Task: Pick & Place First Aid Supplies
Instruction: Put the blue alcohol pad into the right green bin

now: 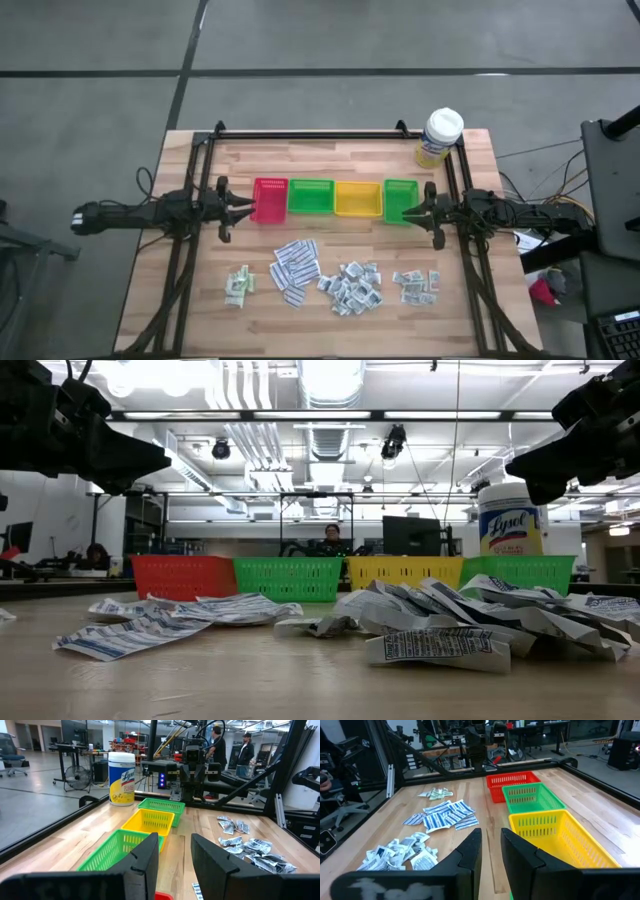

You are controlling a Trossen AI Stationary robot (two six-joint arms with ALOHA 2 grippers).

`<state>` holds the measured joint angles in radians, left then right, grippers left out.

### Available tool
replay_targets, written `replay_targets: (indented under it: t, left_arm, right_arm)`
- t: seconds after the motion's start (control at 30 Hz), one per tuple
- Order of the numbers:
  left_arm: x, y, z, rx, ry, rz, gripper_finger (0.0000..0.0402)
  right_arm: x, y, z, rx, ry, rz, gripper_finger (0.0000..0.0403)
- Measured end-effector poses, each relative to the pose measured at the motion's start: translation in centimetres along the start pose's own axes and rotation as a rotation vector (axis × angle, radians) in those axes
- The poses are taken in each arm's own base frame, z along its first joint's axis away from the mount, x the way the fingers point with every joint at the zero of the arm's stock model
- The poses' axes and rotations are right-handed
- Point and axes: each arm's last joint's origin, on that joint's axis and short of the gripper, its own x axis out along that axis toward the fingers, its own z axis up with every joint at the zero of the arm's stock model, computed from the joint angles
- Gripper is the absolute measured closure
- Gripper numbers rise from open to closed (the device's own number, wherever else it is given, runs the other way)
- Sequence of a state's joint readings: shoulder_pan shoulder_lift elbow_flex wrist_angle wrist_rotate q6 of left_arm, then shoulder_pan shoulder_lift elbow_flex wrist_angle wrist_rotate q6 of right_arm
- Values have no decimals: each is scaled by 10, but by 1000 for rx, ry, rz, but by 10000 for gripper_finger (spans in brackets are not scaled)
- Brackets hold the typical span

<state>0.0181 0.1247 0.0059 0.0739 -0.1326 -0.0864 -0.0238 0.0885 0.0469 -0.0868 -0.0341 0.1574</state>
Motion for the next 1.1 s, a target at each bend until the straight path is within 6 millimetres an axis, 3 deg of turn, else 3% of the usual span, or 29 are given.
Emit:
replay_targets:
  t: [0.33, 0.57, 0.87, 1.1]
  left_arm:
    - [0, 0, -1, 1, 6, 1, 289]
    - [0, 0, -1, 2, 10, 1, 289]
    - [0, 0, -1, 2, 10, 1, 289]
    - [0, 0, -1, 2, 10, 1, 289]
  right_arm:
    - [0, 0, 0, 0, 1, 11, 344]
    - [0, 8, 5, 35, -13, 242, 342]
    - [15, 18, 0, 63, 77, 336, 342]
    - [38, 38, 26, -45, 207, 336, 342]
